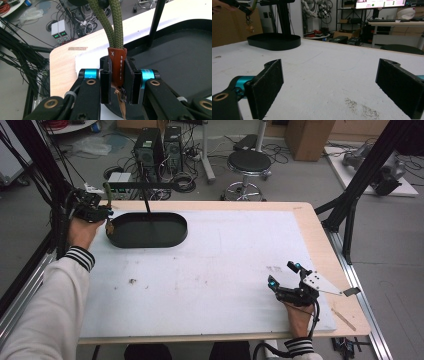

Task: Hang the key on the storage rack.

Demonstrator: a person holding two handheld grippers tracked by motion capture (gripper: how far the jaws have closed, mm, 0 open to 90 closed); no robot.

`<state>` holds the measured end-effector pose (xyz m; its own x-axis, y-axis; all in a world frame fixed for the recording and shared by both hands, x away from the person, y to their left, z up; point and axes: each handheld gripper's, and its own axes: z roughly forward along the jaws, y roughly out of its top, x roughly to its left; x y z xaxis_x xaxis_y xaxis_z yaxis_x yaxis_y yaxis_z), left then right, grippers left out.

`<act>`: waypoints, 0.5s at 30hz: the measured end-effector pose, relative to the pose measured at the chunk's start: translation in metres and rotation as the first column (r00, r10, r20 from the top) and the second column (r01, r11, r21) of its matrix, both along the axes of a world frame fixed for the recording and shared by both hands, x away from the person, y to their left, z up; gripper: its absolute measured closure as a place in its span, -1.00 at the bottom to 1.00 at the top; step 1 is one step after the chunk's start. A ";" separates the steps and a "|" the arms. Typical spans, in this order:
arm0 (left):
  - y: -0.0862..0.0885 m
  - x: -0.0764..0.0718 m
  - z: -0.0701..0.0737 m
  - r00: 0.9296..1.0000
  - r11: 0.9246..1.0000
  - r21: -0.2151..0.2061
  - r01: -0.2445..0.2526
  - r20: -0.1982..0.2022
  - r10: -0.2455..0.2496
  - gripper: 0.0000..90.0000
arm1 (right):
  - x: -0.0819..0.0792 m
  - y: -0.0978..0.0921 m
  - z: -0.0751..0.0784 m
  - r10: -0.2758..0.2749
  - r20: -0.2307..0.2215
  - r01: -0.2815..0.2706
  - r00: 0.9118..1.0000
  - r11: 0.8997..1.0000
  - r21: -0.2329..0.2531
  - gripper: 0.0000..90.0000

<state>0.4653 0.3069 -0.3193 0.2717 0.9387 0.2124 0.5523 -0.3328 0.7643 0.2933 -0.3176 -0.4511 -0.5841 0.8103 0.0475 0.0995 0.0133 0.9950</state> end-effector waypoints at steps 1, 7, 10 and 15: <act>0.000 0.000 0.000 1.000 1.000 0.003 0.000 -0.002 0.000 0.72 | 0.000 0.000 0.000 0.000 0.001 0.000 1.000 1.000 0.000 -0.85; -0.001 0.006 -0.005 1.000 1.000 0.001 0.002 -0.019 -0.002 0.72 | 0.000 0.000 0.000 -0.002 -0.004 0.002 1.000 1.000 0.002 -0.85; -0.001 0.008 -0.008 0.999 1.000 0.012 0.002 -0.037 -0.001 0.72 | 0.000 0.000 0.000 -0.001 -0.005 0.001 1.000 1.000 0.003 -0.85; 0.000 0.011 -0.010 0.999 1.000 -0.001 -0.004 -0.038 0.004 0.72 | 0.000 0.000 0.000 -0.002 -0.001 0.002 1.000 1.000 0.001 -0.85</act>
<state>0.4768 0.3074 -0.3289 0.2753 0.9402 0.2007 0.5823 -0.3292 0.7434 0.2934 -0.3177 -0.4511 -0.5826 0.8113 0.0485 0.1000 0.0124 0.9949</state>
